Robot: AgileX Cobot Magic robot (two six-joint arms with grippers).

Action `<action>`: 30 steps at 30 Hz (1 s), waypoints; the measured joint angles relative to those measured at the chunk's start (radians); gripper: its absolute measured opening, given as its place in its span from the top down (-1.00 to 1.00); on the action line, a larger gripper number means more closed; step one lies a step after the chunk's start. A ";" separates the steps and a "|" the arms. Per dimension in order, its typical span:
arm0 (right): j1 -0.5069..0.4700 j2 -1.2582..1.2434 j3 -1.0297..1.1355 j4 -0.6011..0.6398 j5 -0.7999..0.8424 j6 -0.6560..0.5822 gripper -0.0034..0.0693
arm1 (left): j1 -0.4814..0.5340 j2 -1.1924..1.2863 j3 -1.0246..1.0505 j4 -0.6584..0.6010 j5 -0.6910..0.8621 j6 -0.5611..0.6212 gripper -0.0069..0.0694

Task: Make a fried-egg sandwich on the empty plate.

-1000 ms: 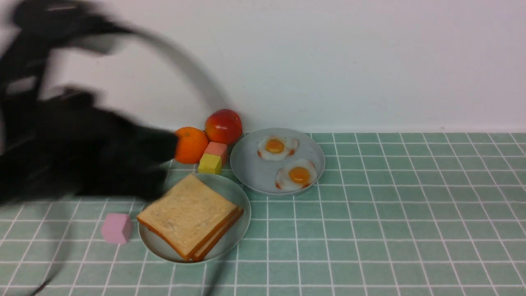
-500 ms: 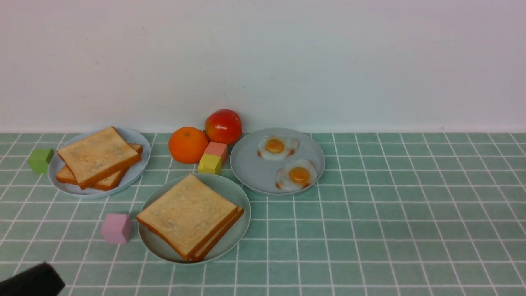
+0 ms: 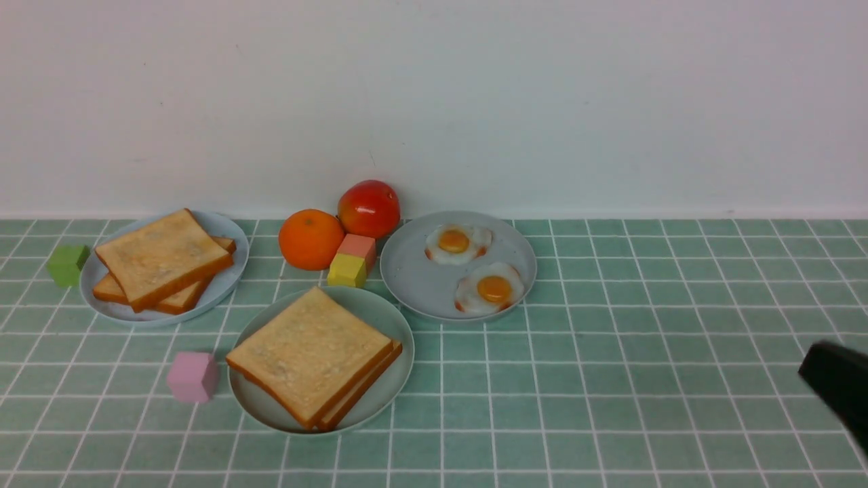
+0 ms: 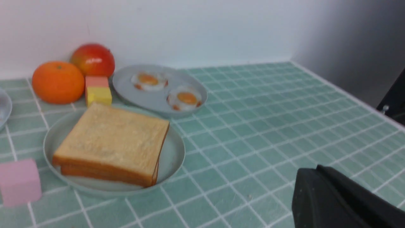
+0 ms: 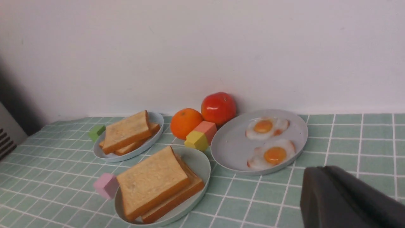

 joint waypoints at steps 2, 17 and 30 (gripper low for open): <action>0.001 0.000 0.056 0.000 -0.012 0.000 0.90 | 0.000 0.000 0.000 0.001 0.025 0.000 0.85; -0.326 -0.429 0.291 -0.078 0.281 -0.102 0.94 | 0.000 0.000 0.000 0.009 0.114 -0.001 0.85; -0.379 -0.490 0.285 -0.100 0.407 -0.105 0.94 | 0.000 0.000 0.001 0.017 0.129 -0.001 0.85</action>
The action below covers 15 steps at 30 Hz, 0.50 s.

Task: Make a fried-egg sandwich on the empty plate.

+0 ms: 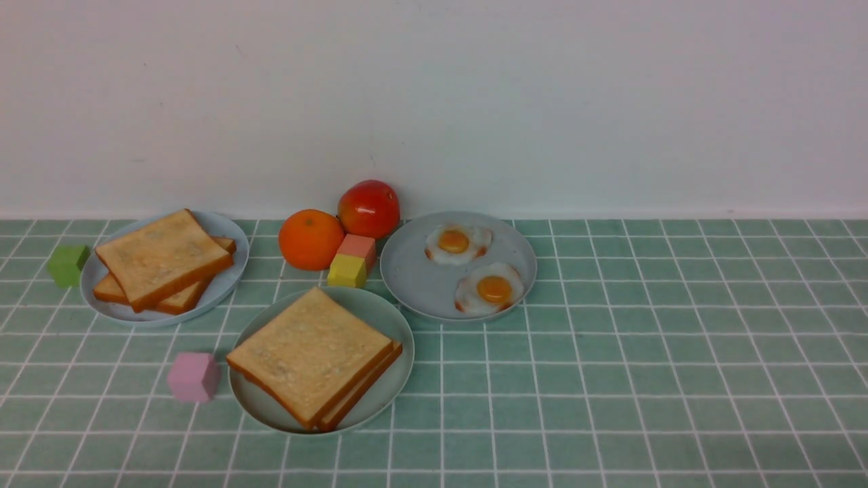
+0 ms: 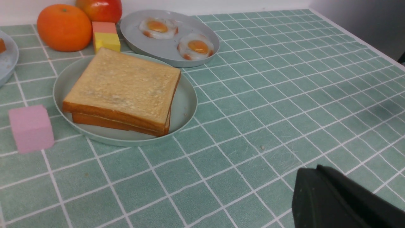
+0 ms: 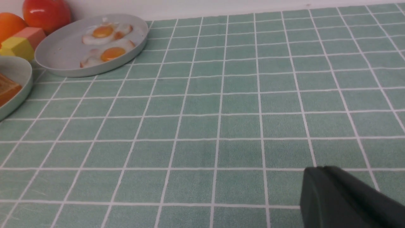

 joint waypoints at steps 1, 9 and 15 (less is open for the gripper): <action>0.000 0.000 0.000 0.000 0.001 0.000 0.94 | 0.000 0.000 0.000 -0.001 0.000 0.000 0.85; 0.000 0.000 0.000 -0.003 0.001 0.000 0.93 | 0.000 0.000 0.000 -0.001 0.001 0.000 0.84; 0.000 0.000 0.000 -0.003 0.001 0.000 0.92 | 0.000 0.000 0.000 -0.001 0.001 0.000 0.82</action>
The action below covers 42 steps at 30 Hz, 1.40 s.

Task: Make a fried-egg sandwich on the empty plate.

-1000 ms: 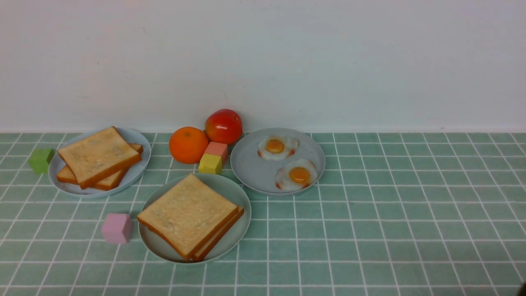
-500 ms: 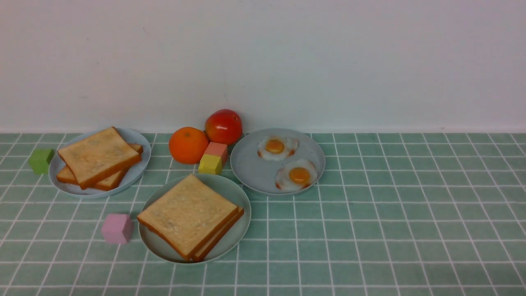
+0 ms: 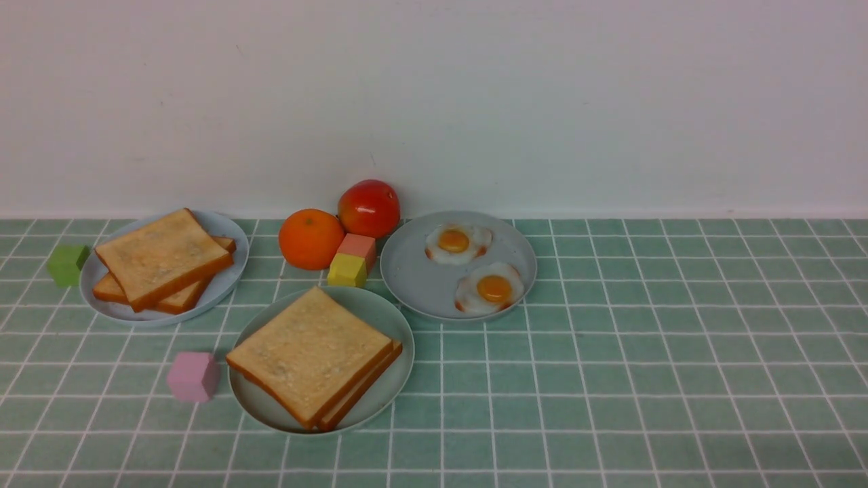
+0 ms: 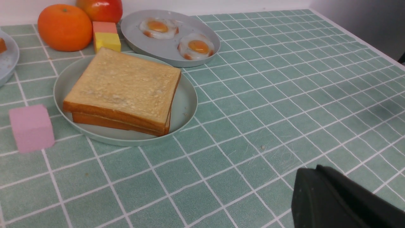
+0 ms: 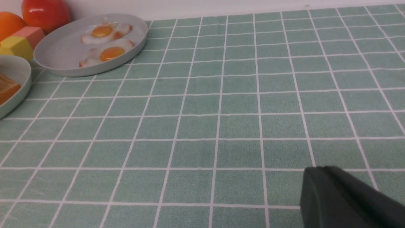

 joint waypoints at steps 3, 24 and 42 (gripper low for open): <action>0.000 0.000 0.000 0.000 0.000 0.000 0.92 | 0.000 0.000 0.000 0.000 0.000 0.000 0.82; 0.000 0.000 -0.001 0.000 0.001 0.000 0.89 | 0.597 -0.013 0.190 0.055 -0.193 -0.041 0.85; 0.000 0.000 -0.002 0.000 0.003 0.000 0.84 | 0.603 -0.016 0.197 0.055 -0.114 -0.055 0.85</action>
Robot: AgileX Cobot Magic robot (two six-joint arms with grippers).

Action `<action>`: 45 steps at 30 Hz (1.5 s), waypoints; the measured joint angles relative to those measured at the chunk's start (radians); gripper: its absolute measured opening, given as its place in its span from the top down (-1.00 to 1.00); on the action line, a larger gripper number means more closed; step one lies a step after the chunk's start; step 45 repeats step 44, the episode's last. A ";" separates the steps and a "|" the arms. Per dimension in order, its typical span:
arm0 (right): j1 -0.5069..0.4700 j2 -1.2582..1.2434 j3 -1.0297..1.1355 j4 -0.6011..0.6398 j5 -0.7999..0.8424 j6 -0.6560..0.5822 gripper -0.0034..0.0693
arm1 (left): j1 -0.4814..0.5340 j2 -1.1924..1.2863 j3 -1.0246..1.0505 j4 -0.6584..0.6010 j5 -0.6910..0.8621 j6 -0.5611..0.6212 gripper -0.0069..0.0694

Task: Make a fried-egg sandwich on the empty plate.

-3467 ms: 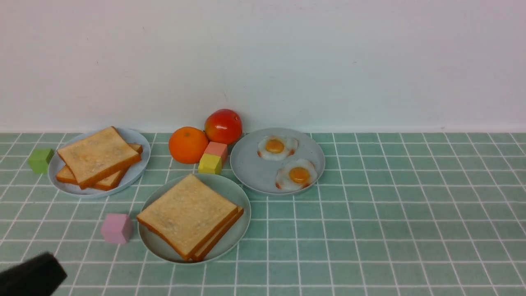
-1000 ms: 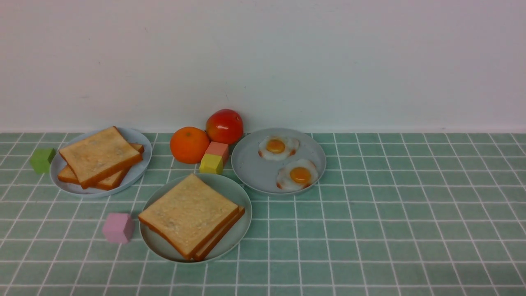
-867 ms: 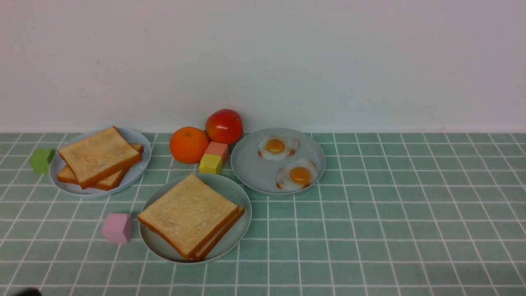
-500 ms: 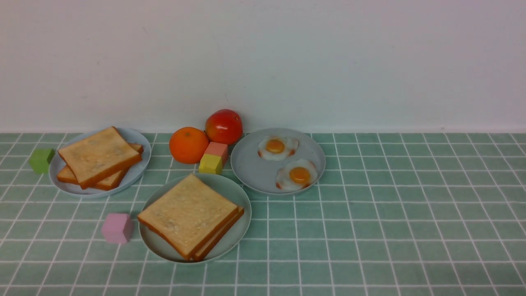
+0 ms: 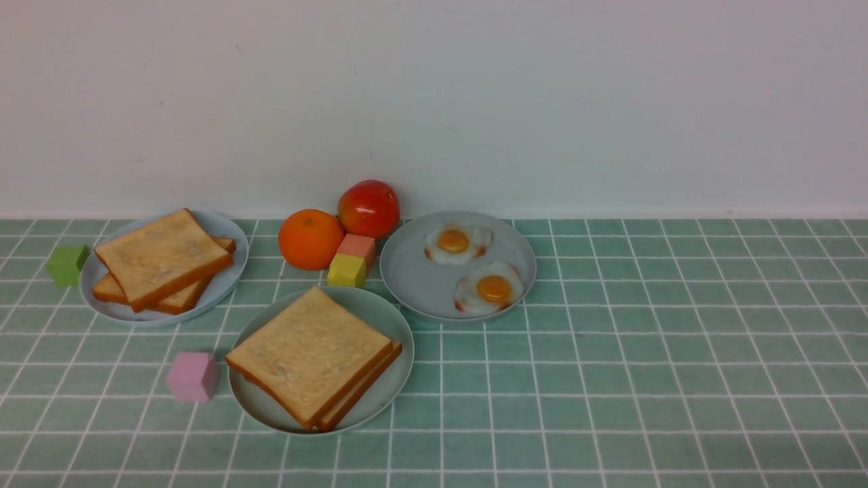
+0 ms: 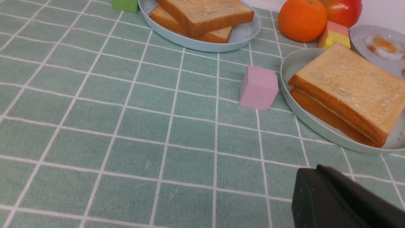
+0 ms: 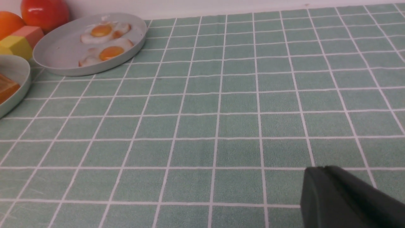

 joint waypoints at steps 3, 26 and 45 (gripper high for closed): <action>0.000 0.000 0.000 0.000 0.000 0.000 0.83 | 0.000 0.000 0.000 0.000 0.000 -0.001 0.85; 0.000 0.000 0.000 0.000 0.001 0.000 0.80 | 0.000 0.000 0.000 0.000 0.000 -0.001 0.81; 0.000 0.000 0.000 0.000 0.001 0.000 0.74 | 0.000 0.000 0.000 0.000 0.000 -0.001 0.80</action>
